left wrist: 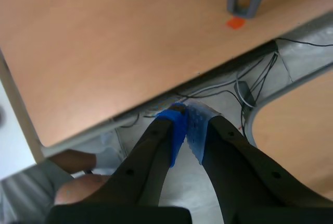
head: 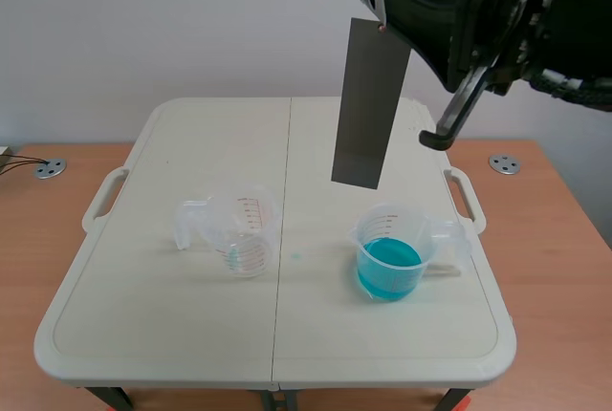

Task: Hold the metal plate by the orange handle, dip it into the blue solution, take it out and point at it, then put the plate back in the beaker on the left.
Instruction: 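Put the plate into the left beaker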

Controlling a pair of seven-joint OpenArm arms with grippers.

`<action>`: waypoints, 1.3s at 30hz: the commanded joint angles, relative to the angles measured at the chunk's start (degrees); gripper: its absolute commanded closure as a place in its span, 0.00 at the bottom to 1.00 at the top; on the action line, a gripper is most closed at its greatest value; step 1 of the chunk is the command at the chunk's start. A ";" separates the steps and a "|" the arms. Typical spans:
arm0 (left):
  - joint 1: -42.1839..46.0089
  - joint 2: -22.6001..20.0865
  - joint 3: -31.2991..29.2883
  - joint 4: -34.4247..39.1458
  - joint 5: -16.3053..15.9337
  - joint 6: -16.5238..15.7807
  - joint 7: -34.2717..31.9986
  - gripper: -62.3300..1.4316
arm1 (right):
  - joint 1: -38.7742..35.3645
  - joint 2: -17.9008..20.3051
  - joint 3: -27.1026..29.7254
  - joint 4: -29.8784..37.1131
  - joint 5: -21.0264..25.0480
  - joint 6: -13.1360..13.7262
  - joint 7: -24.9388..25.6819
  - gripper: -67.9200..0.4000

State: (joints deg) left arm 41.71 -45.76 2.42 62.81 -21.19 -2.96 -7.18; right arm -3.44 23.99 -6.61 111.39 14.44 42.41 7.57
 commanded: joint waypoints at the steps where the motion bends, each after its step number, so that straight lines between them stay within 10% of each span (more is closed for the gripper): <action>1: 1.40 2.01 -0.55 0.48 0.07 0.35 -0.79 0.95 | 1.70 0.44 -0.94 1.36 0.83 0.31 0.13 0.98; 11: 3.04 15.02 -0.52 -1.70 10.47 0.26 -0.28 0.95 | 7.78 -0.15 -9.18 1.20 0.81 -1.36 -2.84 0.98; 39: 3.02 18.40 0.79 -2.01 10.47 -3.19 5.73 0.95 | 23.54 -12.15 -23.26 -17.86 0.76 -2.34 -7.96 0.98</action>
State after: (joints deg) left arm 44.25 -27.44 3.14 60.36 -10.50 -6.07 -1.08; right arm 18.48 12.25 -29.87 93.36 14.46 40.32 -0.93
